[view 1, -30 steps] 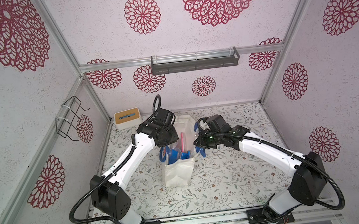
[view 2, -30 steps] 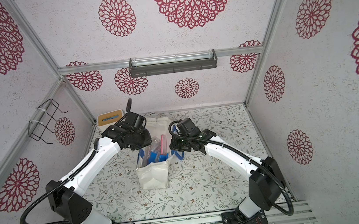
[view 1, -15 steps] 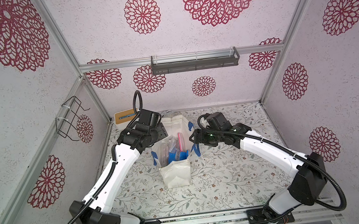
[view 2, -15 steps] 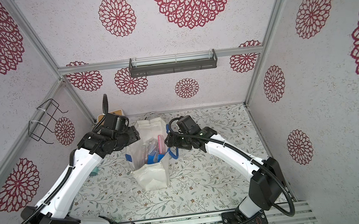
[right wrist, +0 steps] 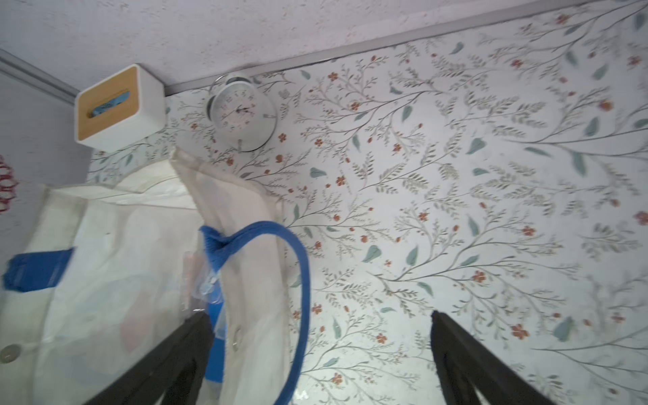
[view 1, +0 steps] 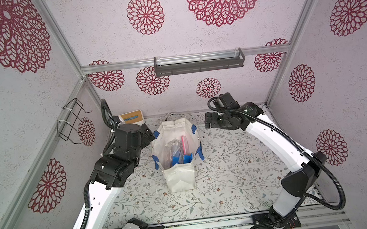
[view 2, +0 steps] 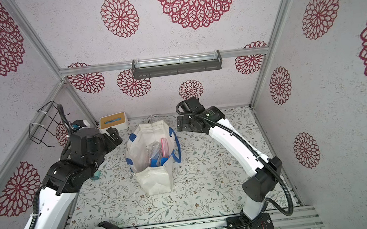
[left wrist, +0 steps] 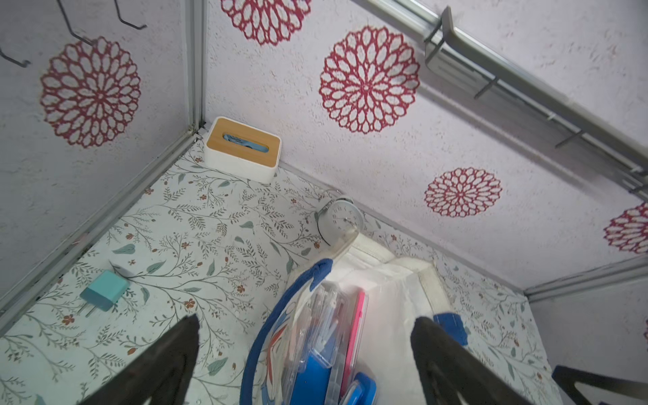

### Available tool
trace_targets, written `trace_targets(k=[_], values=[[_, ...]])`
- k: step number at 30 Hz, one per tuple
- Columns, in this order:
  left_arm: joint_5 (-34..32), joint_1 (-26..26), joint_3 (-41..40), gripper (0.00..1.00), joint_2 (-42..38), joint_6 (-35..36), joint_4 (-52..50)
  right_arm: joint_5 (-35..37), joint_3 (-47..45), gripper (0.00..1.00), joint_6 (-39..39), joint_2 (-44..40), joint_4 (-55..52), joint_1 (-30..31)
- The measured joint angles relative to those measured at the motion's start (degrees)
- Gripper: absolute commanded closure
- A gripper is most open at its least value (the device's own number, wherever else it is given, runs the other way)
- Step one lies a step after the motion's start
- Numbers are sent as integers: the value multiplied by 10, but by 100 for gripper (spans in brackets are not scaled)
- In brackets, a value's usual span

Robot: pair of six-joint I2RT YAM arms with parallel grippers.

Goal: Take out the compass set from the canvas bag
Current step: Adjust the canvas bag at the center of the board.

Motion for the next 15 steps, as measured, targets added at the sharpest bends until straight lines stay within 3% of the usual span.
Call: trace_targets(k=[7,13,15], values=[[59,59,-56,3,-35,1,59,58,-65,1,-30,-80,24,-17],[61,68,-59,3,-38,-6,69,-12,-101,1,-25,-139,69,-87],[59,74,-57,3,-38,-12,64,-44,-116,7,-22,-141,78,-113]])
